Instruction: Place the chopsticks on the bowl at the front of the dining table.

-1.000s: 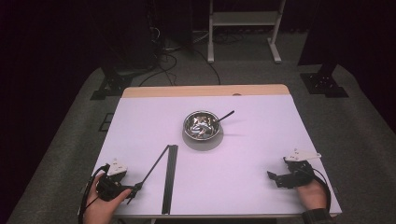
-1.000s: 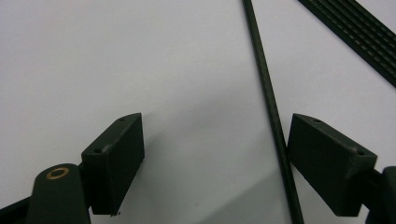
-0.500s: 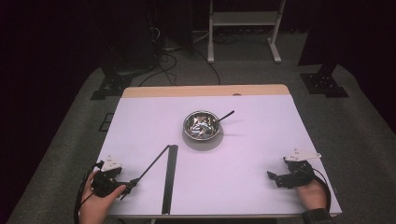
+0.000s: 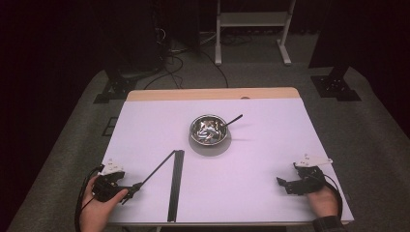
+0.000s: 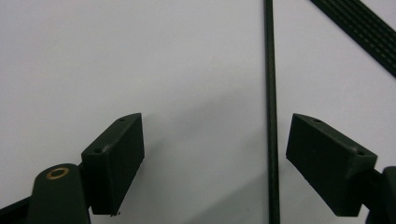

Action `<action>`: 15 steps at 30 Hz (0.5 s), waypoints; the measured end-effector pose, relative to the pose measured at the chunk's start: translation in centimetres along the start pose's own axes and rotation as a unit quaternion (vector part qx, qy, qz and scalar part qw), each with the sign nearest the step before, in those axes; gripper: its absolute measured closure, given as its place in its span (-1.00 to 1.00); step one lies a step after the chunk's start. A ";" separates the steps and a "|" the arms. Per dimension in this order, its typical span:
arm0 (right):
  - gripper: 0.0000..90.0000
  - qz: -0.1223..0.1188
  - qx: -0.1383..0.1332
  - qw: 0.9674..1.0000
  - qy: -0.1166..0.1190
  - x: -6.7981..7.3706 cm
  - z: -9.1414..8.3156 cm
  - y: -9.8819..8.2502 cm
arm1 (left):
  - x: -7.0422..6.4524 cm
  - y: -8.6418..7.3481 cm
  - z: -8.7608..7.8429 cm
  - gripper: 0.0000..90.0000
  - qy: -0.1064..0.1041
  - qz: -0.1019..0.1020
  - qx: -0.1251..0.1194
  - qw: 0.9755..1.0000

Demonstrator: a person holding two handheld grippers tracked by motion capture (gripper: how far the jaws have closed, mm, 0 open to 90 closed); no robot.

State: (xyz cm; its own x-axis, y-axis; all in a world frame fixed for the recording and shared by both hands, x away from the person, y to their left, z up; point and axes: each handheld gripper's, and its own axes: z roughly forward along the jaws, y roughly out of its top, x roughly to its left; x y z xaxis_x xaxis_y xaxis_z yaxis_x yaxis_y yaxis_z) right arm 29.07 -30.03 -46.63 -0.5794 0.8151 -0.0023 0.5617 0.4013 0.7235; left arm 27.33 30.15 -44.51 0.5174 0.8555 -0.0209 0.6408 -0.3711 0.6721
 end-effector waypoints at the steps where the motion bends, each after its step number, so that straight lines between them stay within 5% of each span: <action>1: -0.80 0.000 0.000 1.000 0.000 0.0 0.0 0.0 | 0.0 0.0 0.0 -0.60 -0.002 0.000 -0.002 1.000; 15: -0.80 0.000 0.000 1.000 0.000 0.0 0.0 0.0 | -0.5 0.9 0.2 -0.62 -0.011 0.001 -0.012 1.000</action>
State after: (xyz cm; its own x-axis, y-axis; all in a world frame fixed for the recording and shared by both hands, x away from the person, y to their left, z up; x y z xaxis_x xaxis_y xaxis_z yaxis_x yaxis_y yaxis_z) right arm 29.07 -30.03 -46.63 -0.5794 0.8150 -0.0023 0.5616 0.4013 0.7235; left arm 27.74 29.35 -44.06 0.5315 0.8463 -0.0365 0.6266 -0.3638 0.6893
